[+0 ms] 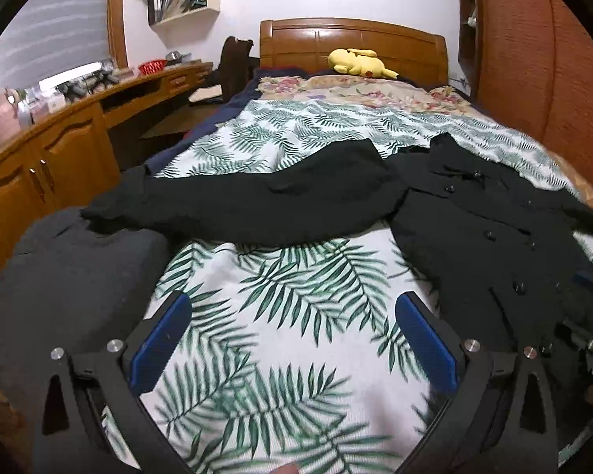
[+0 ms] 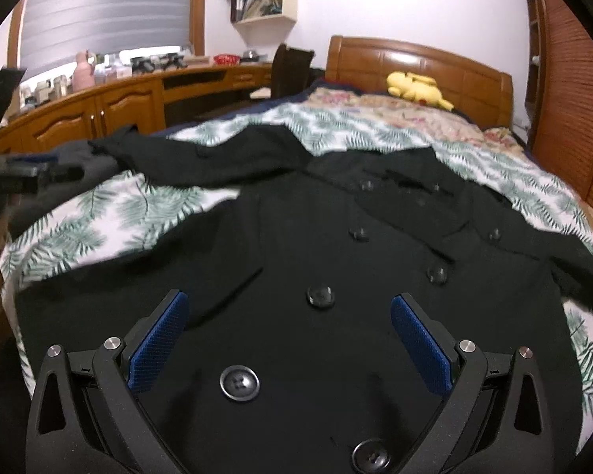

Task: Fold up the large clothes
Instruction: 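Move the left tool to the black coat sleeve cuff and close on it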

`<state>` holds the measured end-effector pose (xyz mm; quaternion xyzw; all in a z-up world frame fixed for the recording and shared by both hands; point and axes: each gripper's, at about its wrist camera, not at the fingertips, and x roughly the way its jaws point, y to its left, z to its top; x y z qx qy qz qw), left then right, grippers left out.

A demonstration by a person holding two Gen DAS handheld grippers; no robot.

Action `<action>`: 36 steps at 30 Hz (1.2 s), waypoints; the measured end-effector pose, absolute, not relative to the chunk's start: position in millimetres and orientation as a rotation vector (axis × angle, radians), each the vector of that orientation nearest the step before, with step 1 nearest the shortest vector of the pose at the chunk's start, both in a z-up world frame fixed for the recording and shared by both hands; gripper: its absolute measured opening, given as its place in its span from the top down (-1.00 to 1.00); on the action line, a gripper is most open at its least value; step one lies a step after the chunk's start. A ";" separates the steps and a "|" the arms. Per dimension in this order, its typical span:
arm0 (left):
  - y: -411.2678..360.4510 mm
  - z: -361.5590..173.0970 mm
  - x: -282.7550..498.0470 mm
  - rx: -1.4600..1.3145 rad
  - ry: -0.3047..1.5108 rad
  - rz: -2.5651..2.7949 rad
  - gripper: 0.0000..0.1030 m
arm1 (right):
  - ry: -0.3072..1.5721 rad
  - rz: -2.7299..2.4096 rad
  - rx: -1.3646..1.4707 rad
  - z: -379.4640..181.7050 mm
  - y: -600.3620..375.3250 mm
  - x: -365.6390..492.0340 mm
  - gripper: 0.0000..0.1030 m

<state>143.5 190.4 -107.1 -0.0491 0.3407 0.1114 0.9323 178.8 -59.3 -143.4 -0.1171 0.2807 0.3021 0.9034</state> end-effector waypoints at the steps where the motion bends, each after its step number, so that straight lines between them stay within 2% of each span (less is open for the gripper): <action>1: 196.2 -107.7 149.3 -0.122 0.703 0.218 -1.00 | 0.586 0.628 -0.234 -143.8 -61.5 179.3 -1.00; 14: 255.7 -115.2 208.5 -0.217 0.670 0.266 -0.97 | 0.639 0.634 -0.187 -153.8 -64.0 190.0 -1.00; 18: 272.9 -127.2 229.8 -0.269 0.711 0.268 -0.77 | 0.649 0.631 -0.190 -155.9 -61.8 190.7 -1.00; 20: 281.2 -136.2 239.0 -0.304 0.732 0.271 -0.56 | 0.655 0.629 -0.198 -157.1 -60.5 191.2 -1.00; 23: 293.7 -151.0 249.8 -0.356 0.769 0.290 -0.39 | 0.658 0.627 -0.210 -158.9 -58.8 190.9 -1.00; 26: 302.6 -164.1 256.0 -0.393 0.797 0.313 -0.29 | 0.662 0.629 -0.219 -160.7 -56.8 190.0 -1.00; 34: 312.3 -180.9 265.5 -0.422 0.843 0.359 -0.28 | 0.693 0.643 -0.215 -164.2 -53.1 193.5 -1.00; 36: 314.3 -181.5 267.3 -0.423 0.837 0.366 -0.15 | 0.699 0.645 -0.214 -164.8 -52.8 194.6 -1.00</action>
